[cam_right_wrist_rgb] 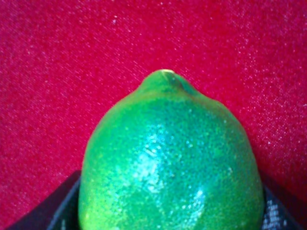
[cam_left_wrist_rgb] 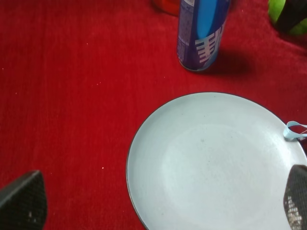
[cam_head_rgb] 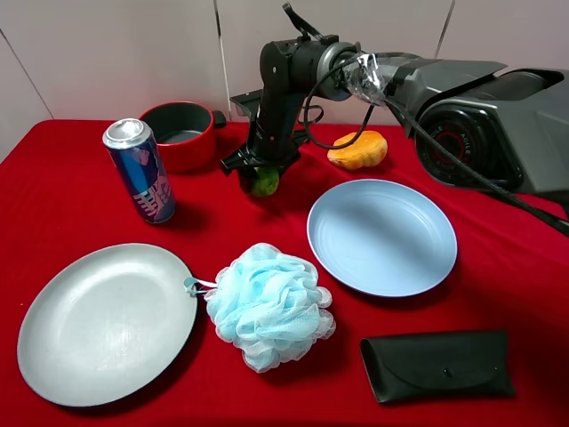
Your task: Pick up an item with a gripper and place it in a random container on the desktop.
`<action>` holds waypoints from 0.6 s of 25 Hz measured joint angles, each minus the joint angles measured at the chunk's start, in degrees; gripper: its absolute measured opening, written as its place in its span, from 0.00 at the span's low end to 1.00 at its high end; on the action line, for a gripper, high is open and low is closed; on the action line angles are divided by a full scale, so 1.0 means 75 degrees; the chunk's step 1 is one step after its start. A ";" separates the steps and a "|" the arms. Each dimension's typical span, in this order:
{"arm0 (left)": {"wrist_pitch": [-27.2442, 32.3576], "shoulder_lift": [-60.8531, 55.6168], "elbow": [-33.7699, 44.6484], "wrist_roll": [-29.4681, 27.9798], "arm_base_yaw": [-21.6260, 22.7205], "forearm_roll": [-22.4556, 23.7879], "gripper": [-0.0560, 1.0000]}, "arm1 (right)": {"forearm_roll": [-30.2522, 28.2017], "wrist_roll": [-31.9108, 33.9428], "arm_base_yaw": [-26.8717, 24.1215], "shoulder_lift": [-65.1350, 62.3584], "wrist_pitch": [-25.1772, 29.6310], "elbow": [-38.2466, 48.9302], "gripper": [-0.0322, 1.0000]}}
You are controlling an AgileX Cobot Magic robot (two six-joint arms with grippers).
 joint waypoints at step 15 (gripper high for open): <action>0.0000 0.0000 0.0000 0.0000 0.0000 0.0000 1.00 | -0.0377 0.0321 0.0000 -0.0043 0.0184 0.0000 0.48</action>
